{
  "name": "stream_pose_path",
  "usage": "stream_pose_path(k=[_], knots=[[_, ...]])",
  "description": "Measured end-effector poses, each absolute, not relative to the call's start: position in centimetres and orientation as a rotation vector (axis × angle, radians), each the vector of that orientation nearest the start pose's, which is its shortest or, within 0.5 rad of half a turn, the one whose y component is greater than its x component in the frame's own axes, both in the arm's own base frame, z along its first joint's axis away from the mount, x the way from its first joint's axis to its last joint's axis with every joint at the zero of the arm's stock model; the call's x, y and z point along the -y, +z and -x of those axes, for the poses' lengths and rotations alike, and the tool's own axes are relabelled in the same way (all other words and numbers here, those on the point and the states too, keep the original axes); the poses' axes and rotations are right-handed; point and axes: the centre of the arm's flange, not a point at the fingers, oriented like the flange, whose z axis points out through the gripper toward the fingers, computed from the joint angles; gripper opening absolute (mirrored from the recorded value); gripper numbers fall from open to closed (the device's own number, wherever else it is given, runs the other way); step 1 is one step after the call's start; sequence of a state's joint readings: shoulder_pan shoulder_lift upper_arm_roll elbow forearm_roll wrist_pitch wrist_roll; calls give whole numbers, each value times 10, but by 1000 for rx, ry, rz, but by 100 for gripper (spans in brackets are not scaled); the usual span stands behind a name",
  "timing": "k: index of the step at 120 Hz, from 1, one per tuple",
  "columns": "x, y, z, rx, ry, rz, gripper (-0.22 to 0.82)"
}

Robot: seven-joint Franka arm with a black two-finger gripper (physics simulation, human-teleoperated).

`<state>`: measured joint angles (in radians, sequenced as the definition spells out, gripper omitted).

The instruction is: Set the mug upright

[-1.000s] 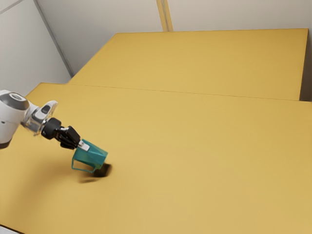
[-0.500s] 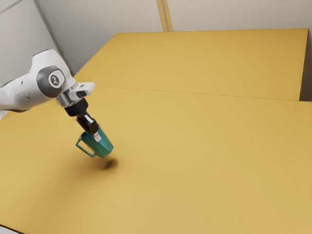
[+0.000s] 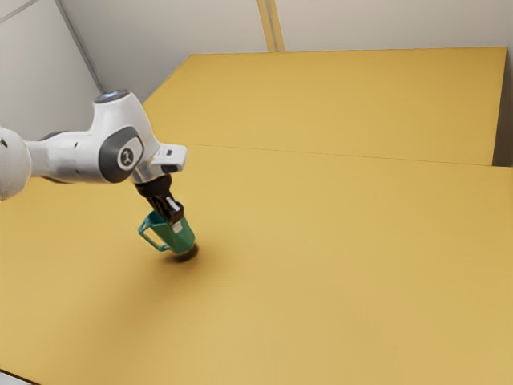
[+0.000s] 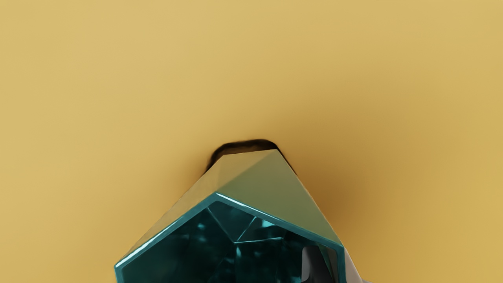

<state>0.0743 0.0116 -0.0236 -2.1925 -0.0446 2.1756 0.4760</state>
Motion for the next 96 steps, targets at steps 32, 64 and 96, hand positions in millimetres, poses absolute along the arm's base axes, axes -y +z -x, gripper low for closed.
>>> stream_pose_path(k=[32,64,96], knots=[[-15,358,-535,-561,38,3129,-18],[-16,358,-536,-488,23,3148,21],[-20,386,-536,-443,-14,3157,49]])
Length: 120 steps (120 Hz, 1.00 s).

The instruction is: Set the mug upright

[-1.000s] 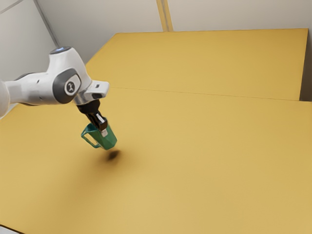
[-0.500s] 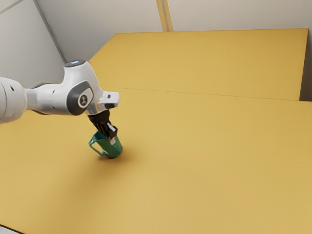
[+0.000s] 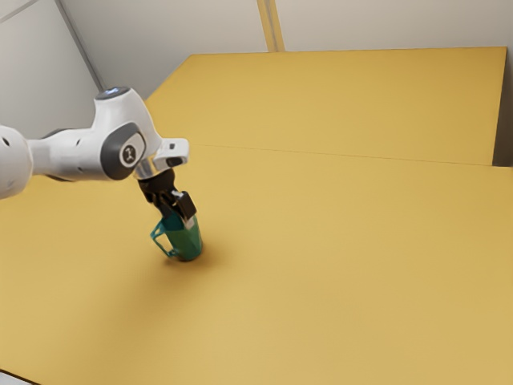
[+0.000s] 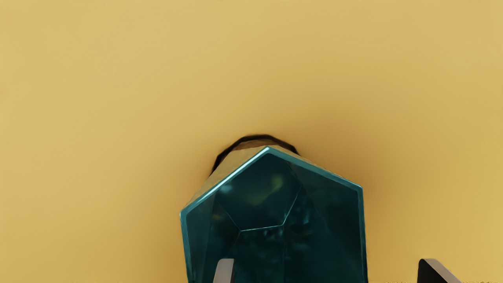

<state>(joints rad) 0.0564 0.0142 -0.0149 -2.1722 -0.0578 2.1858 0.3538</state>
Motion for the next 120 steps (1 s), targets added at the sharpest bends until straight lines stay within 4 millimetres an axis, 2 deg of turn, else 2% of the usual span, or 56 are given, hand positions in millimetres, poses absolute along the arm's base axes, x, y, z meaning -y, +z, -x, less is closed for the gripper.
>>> stream_pose_path(k=[16,41,50,59,86,120], knots=[[-24,419,-547,-428,-46,3158,55],[-31,501,-578,-417,-158,3140,58],[-33,532,-583,-415,-185,3134,59],[-33,552,-584,-414,-184,3132,59],[-32,571,-579,-422,-118,3136,60],[-28,571,-576,-430,-66,3140,60]])
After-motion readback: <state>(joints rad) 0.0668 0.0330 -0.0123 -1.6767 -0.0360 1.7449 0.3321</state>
